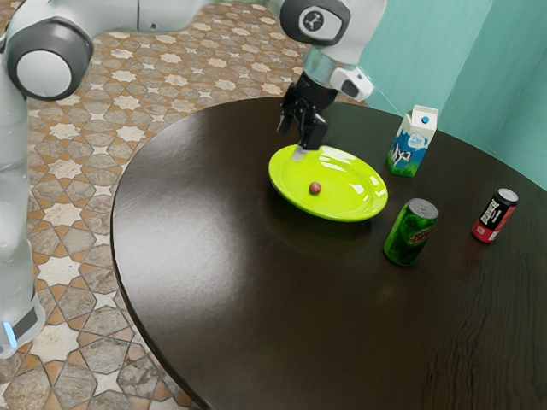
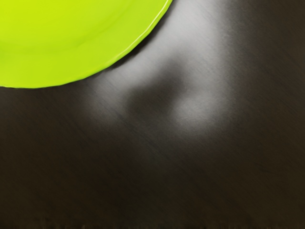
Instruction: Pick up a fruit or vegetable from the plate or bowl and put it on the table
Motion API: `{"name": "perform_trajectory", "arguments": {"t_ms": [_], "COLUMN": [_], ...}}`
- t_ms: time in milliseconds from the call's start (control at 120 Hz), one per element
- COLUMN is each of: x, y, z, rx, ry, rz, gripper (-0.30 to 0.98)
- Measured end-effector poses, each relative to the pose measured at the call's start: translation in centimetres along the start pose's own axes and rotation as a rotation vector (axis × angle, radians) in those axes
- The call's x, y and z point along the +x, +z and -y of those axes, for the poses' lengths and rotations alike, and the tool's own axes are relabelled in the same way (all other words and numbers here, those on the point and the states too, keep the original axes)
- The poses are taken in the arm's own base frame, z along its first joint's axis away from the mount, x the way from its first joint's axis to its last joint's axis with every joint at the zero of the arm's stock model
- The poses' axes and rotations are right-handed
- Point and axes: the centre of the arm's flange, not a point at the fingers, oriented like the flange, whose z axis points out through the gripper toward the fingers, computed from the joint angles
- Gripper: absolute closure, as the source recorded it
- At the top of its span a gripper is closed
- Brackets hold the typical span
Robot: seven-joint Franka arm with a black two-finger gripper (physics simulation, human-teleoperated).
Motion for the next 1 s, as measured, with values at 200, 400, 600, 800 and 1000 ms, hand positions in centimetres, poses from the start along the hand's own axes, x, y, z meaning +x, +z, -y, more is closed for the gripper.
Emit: {"name": "perform_trajectory", "arguments": {"t_ms": [200,400,600,800,1000], "x": [1.0,4.9,7.9,9.7,12.0], "y": [3.4,5.2,7.2,8.1,9.5], "z": [2.0,6.4,7.4,8.9,10.6], "rx": [0.059,0.04,0.001,-0.018,-0.044], "ry": [-0.024,-0.061,-0.022,-0.002,0.025], "rz": [-0.019,-0.051,-0.049,-0.055,-0.059], "gripper": [0.0,0.0,0.0,0.0,0.0]}}
